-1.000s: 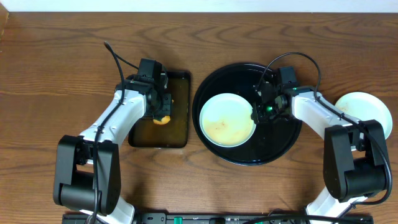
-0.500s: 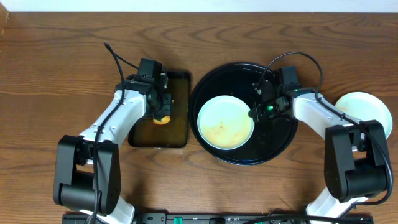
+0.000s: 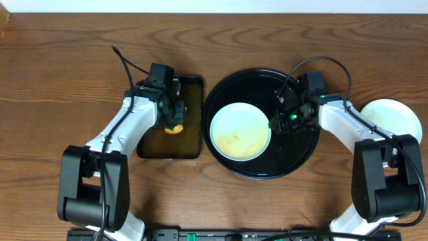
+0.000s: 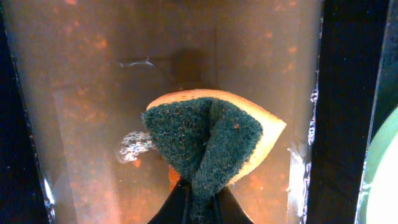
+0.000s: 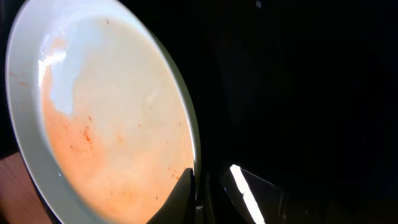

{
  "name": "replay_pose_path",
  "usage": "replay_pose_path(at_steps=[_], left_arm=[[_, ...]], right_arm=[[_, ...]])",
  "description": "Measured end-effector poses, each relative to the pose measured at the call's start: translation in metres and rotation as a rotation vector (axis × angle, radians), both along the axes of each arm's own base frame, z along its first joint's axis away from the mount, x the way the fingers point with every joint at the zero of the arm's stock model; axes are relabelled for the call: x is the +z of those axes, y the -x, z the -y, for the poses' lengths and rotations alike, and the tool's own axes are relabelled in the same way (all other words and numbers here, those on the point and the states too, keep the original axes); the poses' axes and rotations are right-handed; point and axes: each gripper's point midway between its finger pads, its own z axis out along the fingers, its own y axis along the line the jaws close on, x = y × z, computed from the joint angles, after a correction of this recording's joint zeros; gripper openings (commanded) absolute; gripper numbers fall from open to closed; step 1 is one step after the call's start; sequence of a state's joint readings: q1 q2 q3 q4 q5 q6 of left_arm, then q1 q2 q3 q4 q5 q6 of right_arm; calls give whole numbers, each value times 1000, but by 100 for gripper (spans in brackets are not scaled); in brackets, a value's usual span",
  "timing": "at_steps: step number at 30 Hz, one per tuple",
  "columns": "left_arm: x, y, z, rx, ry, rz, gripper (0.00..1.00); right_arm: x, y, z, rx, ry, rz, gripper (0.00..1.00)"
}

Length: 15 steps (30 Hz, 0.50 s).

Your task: Clean dirty plates on tray and stack at the side

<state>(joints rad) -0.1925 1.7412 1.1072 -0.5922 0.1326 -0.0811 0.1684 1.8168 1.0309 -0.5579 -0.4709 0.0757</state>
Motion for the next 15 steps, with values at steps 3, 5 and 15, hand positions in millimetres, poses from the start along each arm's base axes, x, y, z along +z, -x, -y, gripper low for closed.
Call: replay_pose_path(at_steps=[3, 5, 15], left_arm=[[0, 0, 0, 0, 0, 0, 8], [0, 0, 0, 0, 0, 1, 8], [0, 0, 0, 0, 0, 1, 8]], right_arm=[[-1, 3, -1, 5, 12, -10, 12], [-3, 5, -4, 16, 27, -10, 11], [-10, 5, -9, 30, 159, 23, 1]])
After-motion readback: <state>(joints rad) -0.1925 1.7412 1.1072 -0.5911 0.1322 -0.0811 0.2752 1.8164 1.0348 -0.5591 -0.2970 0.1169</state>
